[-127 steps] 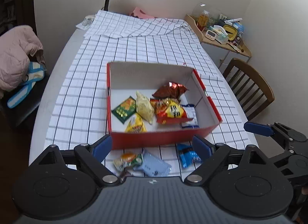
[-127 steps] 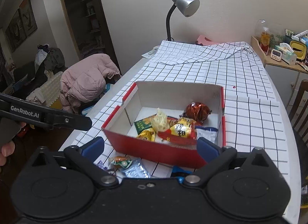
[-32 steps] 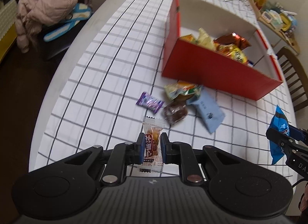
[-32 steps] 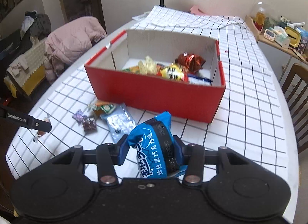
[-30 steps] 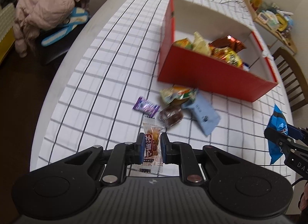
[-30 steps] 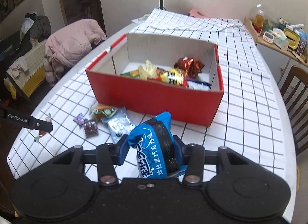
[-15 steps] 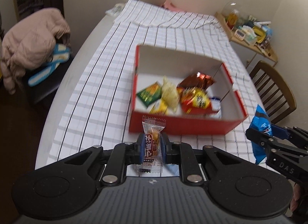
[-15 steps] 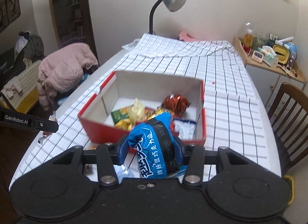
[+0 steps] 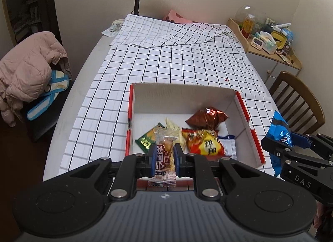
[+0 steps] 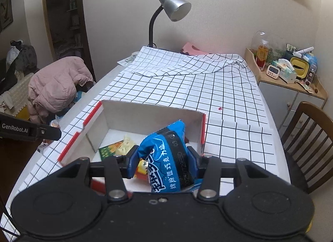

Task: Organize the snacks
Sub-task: 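Carry the Oreo packet and wrapped candy with both tools over the box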

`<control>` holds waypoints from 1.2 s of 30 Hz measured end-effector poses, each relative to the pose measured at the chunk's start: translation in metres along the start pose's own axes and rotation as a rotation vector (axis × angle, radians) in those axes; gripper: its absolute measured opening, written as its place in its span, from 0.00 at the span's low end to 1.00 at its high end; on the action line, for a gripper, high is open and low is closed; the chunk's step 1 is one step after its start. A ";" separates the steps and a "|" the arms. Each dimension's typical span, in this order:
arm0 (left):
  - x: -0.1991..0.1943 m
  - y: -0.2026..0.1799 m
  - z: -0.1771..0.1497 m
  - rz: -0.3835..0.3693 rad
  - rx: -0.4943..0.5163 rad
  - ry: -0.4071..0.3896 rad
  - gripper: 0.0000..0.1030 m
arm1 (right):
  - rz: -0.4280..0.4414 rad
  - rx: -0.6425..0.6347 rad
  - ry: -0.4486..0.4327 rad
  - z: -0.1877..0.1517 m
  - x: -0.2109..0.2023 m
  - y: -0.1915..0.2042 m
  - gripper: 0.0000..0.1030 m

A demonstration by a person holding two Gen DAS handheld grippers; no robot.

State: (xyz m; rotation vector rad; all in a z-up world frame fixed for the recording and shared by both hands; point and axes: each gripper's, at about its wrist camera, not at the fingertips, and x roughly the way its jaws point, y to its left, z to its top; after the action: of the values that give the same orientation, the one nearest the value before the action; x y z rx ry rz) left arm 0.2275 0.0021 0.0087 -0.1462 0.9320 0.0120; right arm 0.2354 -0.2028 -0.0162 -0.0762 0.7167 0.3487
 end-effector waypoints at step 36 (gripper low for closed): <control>0.169 -0.017 0.024 0.114 0.139 0.281 0.16 | -0.042 -0.185 0.174 0.000 0.139 0.010 0.45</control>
State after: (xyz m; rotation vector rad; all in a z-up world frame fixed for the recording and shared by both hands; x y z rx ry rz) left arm 0.3485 -0.0208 -0.1104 0.0356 1.2176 0.0326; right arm 0.3291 -0.1540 -0.1063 -0.2993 0.8522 0.3707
